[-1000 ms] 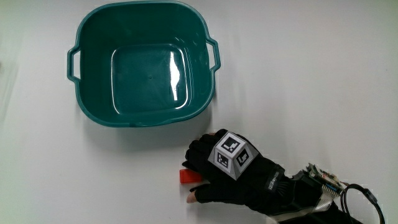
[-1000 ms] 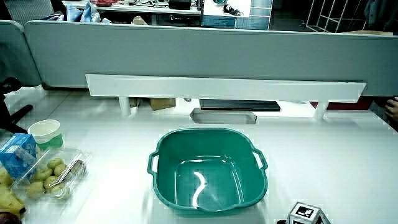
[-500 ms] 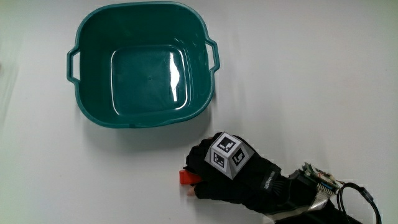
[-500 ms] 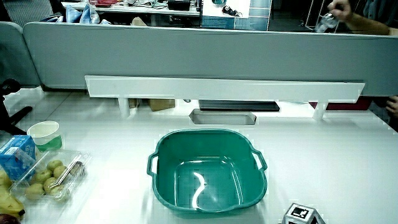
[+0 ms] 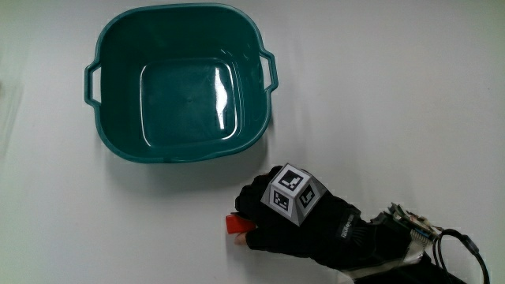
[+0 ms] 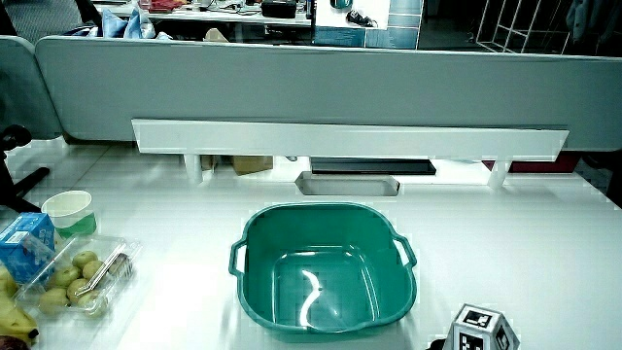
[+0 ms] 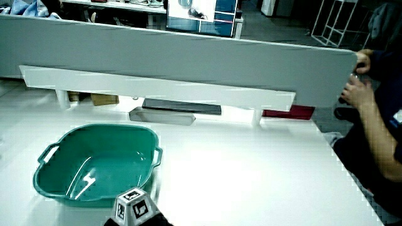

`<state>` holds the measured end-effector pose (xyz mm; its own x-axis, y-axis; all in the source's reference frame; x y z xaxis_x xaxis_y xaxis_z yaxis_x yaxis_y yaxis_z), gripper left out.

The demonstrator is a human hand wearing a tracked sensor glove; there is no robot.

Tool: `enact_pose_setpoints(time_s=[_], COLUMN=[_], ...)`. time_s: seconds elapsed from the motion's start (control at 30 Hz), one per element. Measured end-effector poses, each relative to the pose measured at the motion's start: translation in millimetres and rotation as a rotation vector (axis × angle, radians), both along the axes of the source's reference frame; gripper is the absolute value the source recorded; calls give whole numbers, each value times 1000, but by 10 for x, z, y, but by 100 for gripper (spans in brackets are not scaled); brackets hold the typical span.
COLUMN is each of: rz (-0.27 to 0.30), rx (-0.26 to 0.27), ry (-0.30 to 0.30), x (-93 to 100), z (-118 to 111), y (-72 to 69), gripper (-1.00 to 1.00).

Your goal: Pick red block

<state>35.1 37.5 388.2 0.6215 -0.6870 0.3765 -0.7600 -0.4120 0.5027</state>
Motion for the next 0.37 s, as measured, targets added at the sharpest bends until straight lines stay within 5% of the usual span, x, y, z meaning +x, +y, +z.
enact_pose_setpoints(time_s=[0.2,0.23,0.27,0.3,0.37], rz=[8,-5,10,1,22], rx=[64,15,83,35,113], ry=[-41,-48,-57,-65,-75], x=[42,37,48,48,67], z=[-301,-373,-398,-460,-543], y=[-106,-135,-151,-182,-225], gripper=[100,100,100,100,100])
